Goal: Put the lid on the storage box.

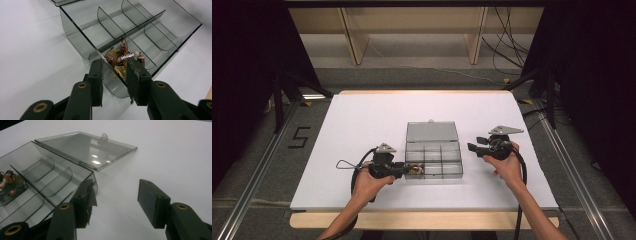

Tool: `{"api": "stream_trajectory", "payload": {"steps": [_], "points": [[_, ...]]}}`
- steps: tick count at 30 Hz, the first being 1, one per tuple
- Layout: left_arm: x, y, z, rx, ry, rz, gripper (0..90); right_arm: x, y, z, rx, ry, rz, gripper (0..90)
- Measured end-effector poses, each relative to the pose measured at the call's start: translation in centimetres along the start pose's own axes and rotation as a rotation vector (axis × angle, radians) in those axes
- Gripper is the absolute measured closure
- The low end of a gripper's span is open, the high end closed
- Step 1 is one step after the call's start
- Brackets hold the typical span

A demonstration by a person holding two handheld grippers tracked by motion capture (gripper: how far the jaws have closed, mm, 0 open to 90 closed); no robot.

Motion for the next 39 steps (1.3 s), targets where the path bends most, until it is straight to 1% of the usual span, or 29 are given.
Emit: {"api": "stream_trajectory", "payload": {"steps": [1, 5, 6, 7, 8, 9, 10, 11, 13, 14, 15, 16, 17, 18, 21, 22, 23, 24, 25, 26, 27, 29, 30, 31, 34, 35, 36, 37, 39], "points": [[0.0, 0.0, 0.0, 0.003, 0.001, -0.001, 66.1, -0.2, 0.3, 0.2, -0.01, 0.019, -0.007, 46.6], [0.0, 0.0, 0.0, 0.001, -0.004, 0.0, 65.9, -0.7, 1.2, 0.5, -0.019, 0.023, -0.003, 45.5], [0.0, 0.0, 0.0, 0.0, -0.001, -0.001, 65.9, -0.8, 1.3, 0.8, -0.036, 0.035, 0.003, 45.4], [-0.1, 0.0, 0.0, 0.004, 0.001, -0.006, 65.8, -1.0, 1.5, 0.7, -0.038, 0.032, 0.009, 44.3], [-0.1, 0.0, 0.0, 0.001, 0.006, -0.005, 65.7, -1.4, 2.0, 0.7, -0.024, 0.033, 0.004, 42.9], [-0.1, 0.0, 0.0, 0.0, 0.008, -0.005, 65.7, -1.4, 2.0, 0.7, -0.024, 0.033, 0.004, 42.9], [-0.1, 0.0, 0.0, -0.001, -0.004, -0.004, 65.6, -1.5, 2.2, 0.7, -0.027, 0.036, -0.001, 42.5], [-0.1, 0.0, 0.0, 0.002, 0.004, -0.005, 65.6, -1.8, 2.5, 0.7, -0.035, 0.037, -0.004, 41.9], [-0.1, 0.0, 0.0, 0.002, 0.006, -0.007, 65.6, -2.0, 2.7, 0.9, -0.078, 0.049, 0.007, 41.4], [0.0, 0.0, 0.0, -0.012, 0.004, 0.003, 65.5, -2.0, 2.8, 0.8, -0.08, 0.053, 0.006, 41.2], [-0.1, 0.0, 0.0, -0.009, 0.004, 0.0, 65.5, -2.2, 3.0, 0.8, -0.076, 0.053, 0.007, 41.0], [-0.1, 0.0, 0.0, -0.003, 0.002, -0.004, 65.5, -2.4, 3.2, 0.5, -0.062, 0.042, 0.012, 40.7], [-0.1, 0.0, 0.0, 0.002, 0.007, -0.007, 65.5, -2.5, 3.2, 0.6, -0.074, 0.048, 0.024, 40.4], [-0.1, -0.1, 0.0, -0.009, 0.003, 0.001, 65.5, -2.5, 3.3, 0.7, -0.093, 0.051, 0.037, 40.1], [-0.1, -0.1, 0.0, -0.01, 0.003, 0.001, 65.2, -2.9, 3.6, 0.7, -0.076, 0.043, 0.054, 38.4], [-0.1, 0.0, -0.1, 0.003, 0.001, -0.006, 65.2, -3.2, 3.8, 0.9, -0.097, 0.052, 0.05, 37.8], [-0.1, 0.0, 0.0, 0.003, 0.004, -0.005, 65.2, -3.3, 3.9, 0.9, -0.086, 0.059, 0.053, 37.3], [-0.1, 0.0, 0.0, 0.001, -0.001, -0.002, 65.1, -3.3, 3.9, 0.9, -0.092, 0.059, 0.058, 37.1], [-0.1, -0.1, 0.0, -0.006, -0.003, 0.004, 65.0, -3.5, 4.0, 1.1, -0.12, 0.07, 0.074, 36.7], [-0.1, -0.1, 0.0, -0.005, -0.006, 0.002, 65.0, -3.7, 4.1, 0.9, -0.095, 0.07, 0.071, 36.3], [-0.1, -0.1, 0.0, -0.003, -0.006, -0.001, 65.0, -3.8, 4.2, 0.8, -0.095, 0.071, 0.074, 36.0], [-0.1, -0.1, 0.0, -0.003, -0.002, 0.0, 65.1, -4.0, 4.2, 1.2, -0.14, 0.086, 0.094, 36.0], [-0.1, 0.0, -0.1, 0.003, -0.004, -0.006, 65.1, -4.2, 4.3, 0.9, -0.119, 0.078, 0.088, 36.0], [-0.1, -0.1, 0.0, -0.006, -0.002, 0.001, 65.0, -4.4, 4.4, 0.9, -0.138, 0.097, 0.083, 36.1], [-0.1, -0.1, 0.0, -0.004, -0.004, -0.001, 65.0, -4.7, 4.5, 0.7, -0.136, 0.092, 0.078, 36.2], [-0.1, -0.1, 0.0, -0.006, -0.002, 0.001, 65.0, -4.7, 4.4, 0.9, -0.165, 0.107, 0.086, 36.2], [-0.1, 0.0, 0.0, -0.002, -0.001, -0.005, 65.0, -4.9, 4.4, 0.6, -0.147, 0.094, 0.087, 36.3], [-0.1, 0.0, 0.0, -0.002, 0.001, -0.004, 64.9, -5.0, 4.4, 0.9, -0.171, 0.104, 0.091, 36.3], [-0.1, -0.1, 0.0, -0.003, -0.001, -0.002, 64.9, -5.2, 4.2, 0.7, -0.164, 0.099, 0.104, 36.3]]}}
Point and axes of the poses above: each handheld gripper's, and its own axes: x roughly backward along the jaws, y roughly out of its top, z roughly to its left, the point moved 7 cm from there along -x, roughly forward along the jaws, and after that the axes turned 11 degrees about z, right-handed, at the moved point
